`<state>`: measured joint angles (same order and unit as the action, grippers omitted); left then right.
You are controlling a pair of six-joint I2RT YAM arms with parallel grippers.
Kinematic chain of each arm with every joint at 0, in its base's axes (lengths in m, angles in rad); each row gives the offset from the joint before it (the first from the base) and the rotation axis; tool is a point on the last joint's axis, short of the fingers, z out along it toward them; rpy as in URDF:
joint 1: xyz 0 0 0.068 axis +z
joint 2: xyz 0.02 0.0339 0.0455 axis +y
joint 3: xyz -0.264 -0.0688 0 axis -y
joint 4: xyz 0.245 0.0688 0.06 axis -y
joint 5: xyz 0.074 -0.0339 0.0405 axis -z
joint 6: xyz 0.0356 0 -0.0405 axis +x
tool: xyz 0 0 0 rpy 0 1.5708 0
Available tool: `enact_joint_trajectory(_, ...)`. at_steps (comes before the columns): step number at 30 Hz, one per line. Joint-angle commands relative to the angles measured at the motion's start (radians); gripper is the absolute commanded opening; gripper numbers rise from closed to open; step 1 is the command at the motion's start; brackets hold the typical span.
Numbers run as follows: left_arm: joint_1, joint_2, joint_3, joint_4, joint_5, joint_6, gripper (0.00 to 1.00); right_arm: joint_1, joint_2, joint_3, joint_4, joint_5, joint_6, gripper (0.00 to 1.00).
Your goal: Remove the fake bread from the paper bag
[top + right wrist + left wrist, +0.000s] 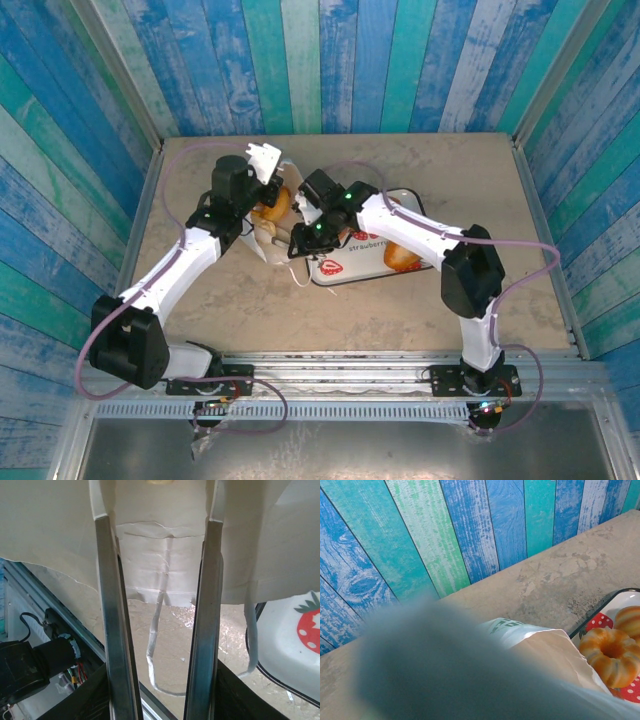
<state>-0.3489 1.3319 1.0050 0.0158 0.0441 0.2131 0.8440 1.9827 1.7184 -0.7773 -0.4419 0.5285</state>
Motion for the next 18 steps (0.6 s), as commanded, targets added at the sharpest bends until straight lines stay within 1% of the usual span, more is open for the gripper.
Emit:
enact_joint_trajectory(1,0.002,-0.071,-0.018,0.048,0.011,0.012,0.0,0.009,0.006,0.013,0.011,-0.018,0.003,0.38)
enact_joint_trajectory(3,0.0,-0.072,-0.023,0.053,0.005,0.013,0.0,0.01,-0.007,0.01,0.011,-0.001,0.004,0.32)
enact_joint_trajectory(5,0.001,-0.071,-0.027,0.053,-0.004,0.014,0.0,0.01,-0.03,0.007,0.011,0.022,0.005,0.29)
enact_joint_trajectory(13,0.002,-0.115,-0.057,0.069,-0.067,-0.013,0.0,0.009,-0.144,-0.037,0.011,0.121,0.001,0.26)
enact_joint_trajectory(18,0.002,-0.131,-0.084,0.069,-0.099,-0.029,0.0,0.009,-0.22,-0.077,0.016,0.154,-0.011,0.25)
